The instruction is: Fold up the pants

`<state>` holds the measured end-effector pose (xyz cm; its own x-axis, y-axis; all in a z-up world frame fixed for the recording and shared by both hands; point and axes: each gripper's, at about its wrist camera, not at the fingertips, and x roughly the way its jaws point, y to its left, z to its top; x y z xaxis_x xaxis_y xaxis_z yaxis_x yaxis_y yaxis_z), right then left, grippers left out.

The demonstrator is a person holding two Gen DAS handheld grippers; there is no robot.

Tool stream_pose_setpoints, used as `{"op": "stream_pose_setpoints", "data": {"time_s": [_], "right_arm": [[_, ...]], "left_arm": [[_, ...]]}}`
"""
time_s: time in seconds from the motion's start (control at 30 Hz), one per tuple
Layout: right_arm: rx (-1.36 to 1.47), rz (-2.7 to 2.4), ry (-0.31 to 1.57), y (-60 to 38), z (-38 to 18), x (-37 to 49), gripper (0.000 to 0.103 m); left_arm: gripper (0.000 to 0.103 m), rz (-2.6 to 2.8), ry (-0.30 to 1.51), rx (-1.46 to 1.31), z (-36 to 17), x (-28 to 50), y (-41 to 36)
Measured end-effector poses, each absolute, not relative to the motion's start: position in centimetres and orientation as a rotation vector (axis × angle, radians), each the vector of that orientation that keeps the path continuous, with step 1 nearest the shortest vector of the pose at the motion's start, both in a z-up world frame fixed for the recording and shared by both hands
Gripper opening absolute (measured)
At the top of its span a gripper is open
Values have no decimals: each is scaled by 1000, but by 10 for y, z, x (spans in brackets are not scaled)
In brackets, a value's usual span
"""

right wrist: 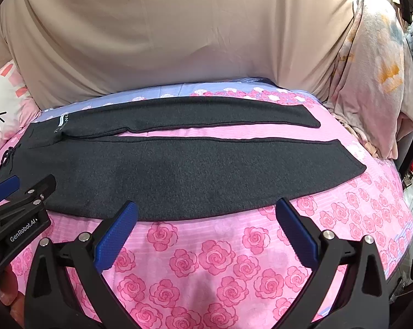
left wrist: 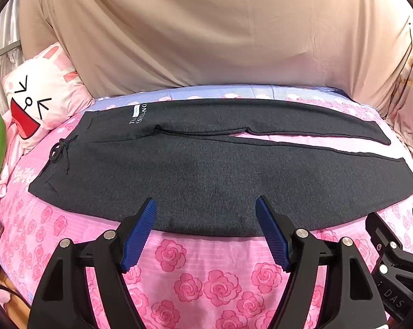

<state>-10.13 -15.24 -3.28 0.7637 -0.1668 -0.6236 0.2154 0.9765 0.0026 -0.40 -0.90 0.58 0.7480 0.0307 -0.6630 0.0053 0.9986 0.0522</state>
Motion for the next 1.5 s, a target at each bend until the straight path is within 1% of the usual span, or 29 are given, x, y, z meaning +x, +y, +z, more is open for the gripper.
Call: {"op": "stream_pose_setpoints", "data": {"time_s": [1.5], "right_arm": [[82,-197,667,-151,-34,-101,98]], "left_arm": [[71,21,716,64,4,-10,-12]]}}
